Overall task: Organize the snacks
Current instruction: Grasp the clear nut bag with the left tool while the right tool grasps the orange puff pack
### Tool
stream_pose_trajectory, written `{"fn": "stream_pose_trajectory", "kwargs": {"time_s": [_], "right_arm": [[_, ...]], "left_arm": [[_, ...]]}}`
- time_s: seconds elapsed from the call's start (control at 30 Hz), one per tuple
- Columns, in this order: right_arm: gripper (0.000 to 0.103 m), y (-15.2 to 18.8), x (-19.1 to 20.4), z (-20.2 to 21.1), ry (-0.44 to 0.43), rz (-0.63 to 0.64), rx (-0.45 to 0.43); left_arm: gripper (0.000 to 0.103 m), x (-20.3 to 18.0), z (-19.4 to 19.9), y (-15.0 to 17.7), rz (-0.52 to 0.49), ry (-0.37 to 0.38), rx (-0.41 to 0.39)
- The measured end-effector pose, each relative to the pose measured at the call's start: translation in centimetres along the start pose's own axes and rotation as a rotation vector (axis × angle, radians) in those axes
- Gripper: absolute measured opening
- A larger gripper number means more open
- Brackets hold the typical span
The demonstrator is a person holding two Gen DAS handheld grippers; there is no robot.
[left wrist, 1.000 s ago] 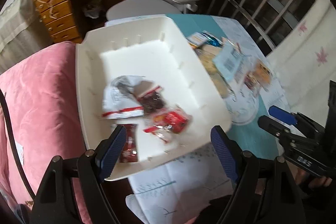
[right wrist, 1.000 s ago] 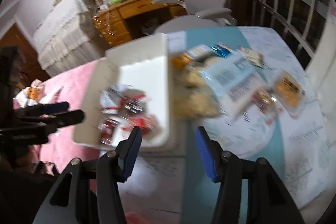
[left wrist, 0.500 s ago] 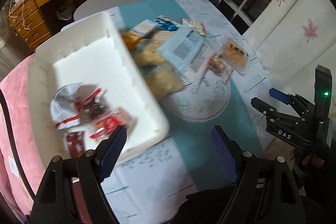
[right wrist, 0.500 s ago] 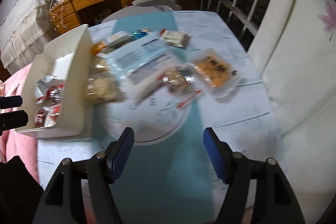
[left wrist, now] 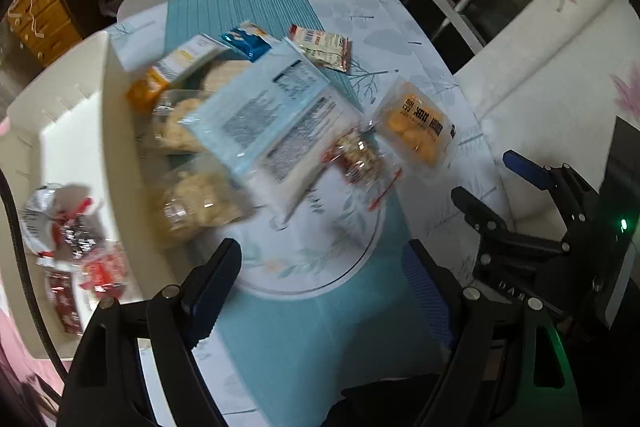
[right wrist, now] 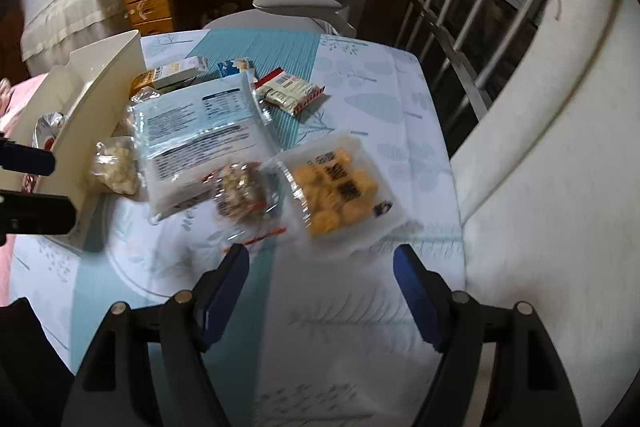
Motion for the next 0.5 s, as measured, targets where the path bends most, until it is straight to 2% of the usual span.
{"fn": "stream_pose_trajectory", "kwargs": {"time_s": [0.17, 0.3, 0.5], "right_arm": [[0.076, -0.5, -2.0, -2.1, -0.033, 0.09, -0.032], [0.082, -0.6, -3.0, -3.7, -0.08, 0.152, -0.067], [0.083, -0.7, -3.7, -6.3, -0.122, 0.237, -0.104]], "left_arm": [[0.081, -2.1, -3.5, -1.7, 0.109, -0.006, 0.038], [0.081, -3.0, -6.2, -3.0, 0.211, 0.002, 0.061], [0.081, -3.2, -9.4, -4.2, 0.344, -0.052, 0.086]]}}
Point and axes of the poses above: each gripper's, at about its wrist camera, not at the fingertips, and z roughly against the way its jaws point, x to its left, y to its underside, the point moved 3 cm from there along -z, roughly the way its jaws point, and after that the axes turned 11 degrees about z, right-handed, at the moved point
